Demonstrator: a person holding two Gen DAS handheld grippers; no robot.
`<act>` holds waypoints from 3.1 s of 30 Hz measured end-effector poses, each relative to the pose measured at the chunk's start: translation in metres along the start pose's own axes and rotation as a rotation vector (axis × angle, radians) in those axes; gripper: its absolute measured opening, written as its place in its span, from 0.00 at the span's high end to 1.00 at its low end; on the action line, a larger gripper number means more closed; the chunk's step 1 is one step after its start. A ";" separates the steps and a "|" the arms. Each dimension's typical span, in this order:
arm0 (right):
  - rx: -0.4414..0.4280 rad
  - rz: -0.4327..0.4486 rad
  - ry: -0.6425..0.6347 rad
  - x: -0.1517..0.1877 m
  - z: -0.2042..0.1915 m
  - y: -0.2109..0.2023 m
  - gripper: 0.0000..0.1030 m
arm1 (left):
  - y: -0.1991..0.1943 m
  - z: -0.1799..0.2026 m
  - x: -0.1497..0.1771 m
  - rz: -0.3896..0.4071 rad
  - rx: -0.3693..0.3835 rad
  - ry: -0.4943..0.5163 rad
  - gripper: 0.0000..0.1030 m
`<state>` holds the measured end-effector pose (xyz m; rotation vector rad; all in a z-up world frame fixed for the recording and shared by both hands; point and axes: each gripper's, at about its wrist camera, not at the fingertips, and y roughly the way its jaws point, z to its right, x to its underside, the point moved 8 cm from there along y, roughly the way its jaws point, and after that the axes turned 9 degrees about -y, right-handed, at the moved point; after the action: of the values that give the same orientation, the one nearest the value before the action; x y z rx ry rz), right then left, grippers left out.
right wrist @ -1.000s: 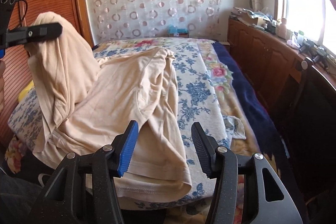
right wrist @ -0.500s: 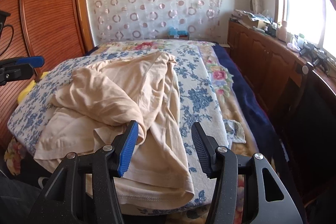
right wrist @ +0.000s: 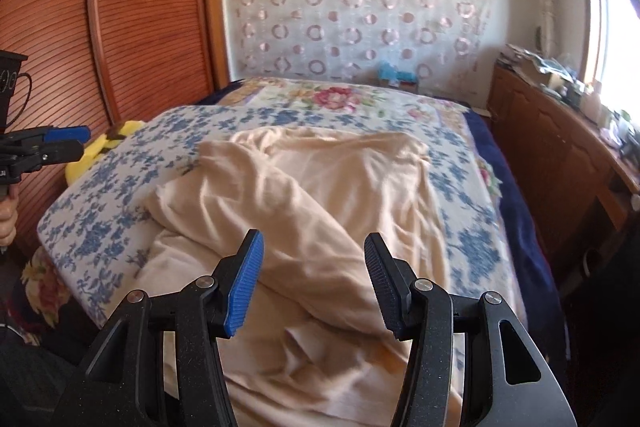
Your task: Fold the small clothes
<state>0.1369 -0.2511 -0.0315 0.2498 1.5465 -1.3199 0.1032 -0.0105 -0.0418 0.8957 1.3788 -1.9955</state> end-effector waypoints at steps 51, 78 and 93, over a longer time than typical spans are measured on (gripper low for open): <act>-0.008 -0.010 -0.192 -0.139 -0.001 0.105 0.97 | 0.000 -0.061 0.024 0.012 -0.060 -0.100 0.47; 0.060 -0.132 -0.008 0.015 0.063 0.038 0.56 | 0.045 0.013 0.042 -0.064 0.025 -0.006 0.47; 0.017 -0.181 0.105 0.081 0.040 0.028 0.77 | 0.067 0.051 0.063 -0.135 0.055 0.054 0.47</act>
<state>0.1433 -0.3090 -0.1065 0.1957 1.6783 -1.4813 0.1028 -0.0843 -0.1165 0.9087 1.4553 -2.1342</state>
